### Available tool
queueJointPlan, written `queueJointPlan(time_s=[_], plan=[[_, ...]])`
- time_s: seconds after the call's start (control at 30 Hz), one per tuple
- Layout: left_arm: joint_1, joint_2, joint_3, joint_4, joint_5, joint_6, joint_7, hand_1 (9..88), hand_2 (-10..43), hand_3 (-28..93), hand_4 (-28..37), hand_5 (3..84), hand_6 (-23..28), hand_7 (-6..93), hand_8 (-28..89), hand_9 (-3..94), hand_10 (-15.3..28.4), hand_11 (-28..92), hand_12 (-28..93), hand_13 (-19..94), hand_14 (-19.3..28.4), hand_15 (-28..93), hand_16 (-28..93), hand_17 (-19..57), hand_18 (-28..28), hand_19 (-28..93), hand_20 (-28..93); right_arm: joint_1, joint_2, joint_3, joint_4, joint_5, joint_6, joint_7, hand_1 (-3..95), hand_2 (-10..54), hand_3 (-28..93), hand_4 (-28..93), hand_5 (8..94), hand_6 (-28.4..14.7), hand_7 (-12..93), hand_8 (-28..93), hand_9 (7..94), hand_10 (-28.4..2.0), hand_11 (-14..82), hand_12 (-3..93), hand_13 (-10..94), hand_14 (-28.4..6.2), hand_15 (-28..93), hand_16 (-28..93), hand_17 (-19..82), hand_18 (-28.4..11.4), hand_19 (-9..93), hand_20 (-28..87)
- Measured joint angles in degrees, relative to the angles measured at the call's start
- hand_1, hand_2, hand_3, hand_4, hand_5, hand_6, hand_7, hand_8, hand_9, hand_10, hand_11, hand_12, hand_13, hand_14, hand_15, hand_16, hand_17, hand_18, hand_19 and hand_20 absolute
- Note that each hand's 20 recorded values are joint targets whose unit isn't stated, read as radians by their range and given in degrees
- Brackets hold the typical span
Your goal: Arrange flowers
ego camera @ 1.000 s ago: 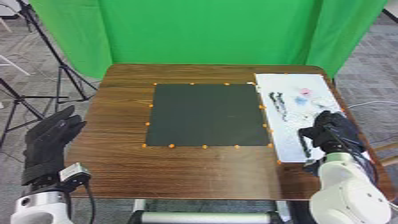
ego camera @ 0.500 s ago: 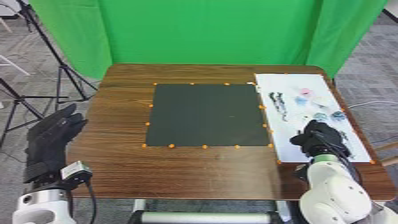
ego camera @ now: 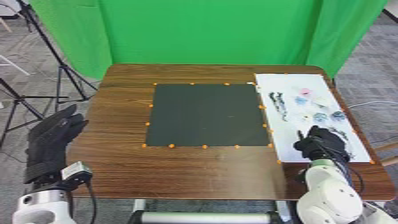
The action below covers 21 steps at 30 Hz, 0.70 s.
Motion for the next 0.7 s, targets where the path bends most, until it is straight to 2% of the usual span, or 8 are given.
queueJointPlan(time_s=[0.57, 0.7], plan=[[-0.05, 0.41, 0.41, 0.02, -0.47, 0.02, 0.29, 31.5, -0.7, 78, -13.3, 44.1, 12.7, 16.9, -11, 35.8, 20.9, 44, 7, 26, 27.3, 68, -19, -7.4, 22.7, 61, 9, 1.61, 0.04, -2.39, 2.56, -1.65, -0.31, 1.37, 38.0, -9.5, 78, -22, 64.0, -8.8, 32, -9, 67.8, -18.5, 79.9, 42.7, 69, -18.5, 93, 42, 35, -27.9, 93, 12], [-0.2, 0.41, 0.46, 0.06, -0.47, 0.0, 0.27, 31.6, -0.6, 78, -13.4, 44.1, 12.7, 16.8, -11, 35.8, 20.9, 44, 7, 26, 27.3, 68, -19, -7.4, 22.8, 61, 9, 2.66, 0.47, -4.31, 3.44, -2.78, 0.29, 2.01, 39.0, -9.5, 78, -23, 64.5, -8.6, 32, -6, 68.8, -18.3, 80.0, 42.6, 69, -18.1, 93, 41, 35, -27.6, 93, 12]])
